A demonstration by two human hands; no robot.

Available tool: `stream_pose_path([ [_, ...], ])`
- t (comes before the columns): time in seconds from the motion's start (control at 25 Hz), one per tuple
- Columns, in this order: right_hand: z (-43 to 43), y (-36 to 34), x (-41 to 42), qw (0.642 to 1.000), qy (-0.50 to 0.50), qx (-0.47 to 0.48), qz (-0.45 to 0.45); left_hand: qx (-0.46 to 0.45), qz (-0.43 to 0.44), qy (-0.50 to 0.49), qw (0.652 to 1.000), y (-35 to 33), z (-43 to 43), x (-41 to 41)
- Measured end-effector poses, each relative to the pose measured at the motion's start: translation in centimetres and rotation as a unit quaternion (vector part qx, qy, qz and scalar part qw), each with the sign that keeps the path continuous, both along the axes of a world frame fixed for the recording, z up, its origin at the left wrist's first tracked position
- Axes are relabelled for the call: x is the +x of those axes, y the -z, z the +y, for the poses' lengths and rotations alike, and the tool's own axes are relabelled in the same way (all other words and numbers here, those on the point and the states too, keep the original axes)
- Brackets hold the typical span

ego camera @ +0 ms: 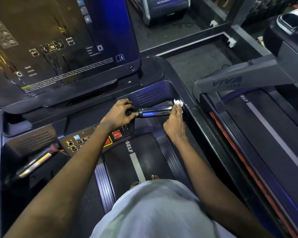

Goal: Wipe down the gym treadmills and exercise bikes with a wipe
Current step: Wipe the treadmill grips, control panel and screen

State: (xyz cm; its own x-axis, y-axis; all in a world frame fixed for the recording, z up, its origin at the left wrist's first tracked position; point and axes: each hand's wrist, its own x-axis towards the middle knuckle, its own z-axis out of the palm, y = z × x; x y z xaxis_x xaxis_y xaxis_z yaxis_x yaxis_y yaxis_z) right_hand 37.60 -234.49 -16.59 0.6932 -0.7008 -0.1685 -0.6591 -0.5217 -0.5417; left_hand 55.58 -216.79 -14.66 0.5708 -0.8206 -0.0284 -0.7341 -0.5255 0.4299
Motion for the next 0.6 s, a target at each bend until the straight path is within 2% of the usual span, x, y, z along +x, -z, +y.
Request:
stream_pose_path([
  [0.12, -0.4, -0.1, -0.3, 1.0, 0.001, -0.017, -0.003, -0.008, 0.0, 0.0, 1.0, -0.2, -0.1, -0.1],
  [0.44, -3.8, 0.9, -0.1, 0.99, 0.004, -0.047, -0.136, 0.008, 0.035, -0.015, 0.999, -1.1, 0.0, -0.3],
  [0.6, -0.9, 2.0, 1.8, 0.978, -0.073, -0.088, -0.173, 0.016, 0.046, -0.022, 0.999, -1.7, 0.5, -0.1],
])
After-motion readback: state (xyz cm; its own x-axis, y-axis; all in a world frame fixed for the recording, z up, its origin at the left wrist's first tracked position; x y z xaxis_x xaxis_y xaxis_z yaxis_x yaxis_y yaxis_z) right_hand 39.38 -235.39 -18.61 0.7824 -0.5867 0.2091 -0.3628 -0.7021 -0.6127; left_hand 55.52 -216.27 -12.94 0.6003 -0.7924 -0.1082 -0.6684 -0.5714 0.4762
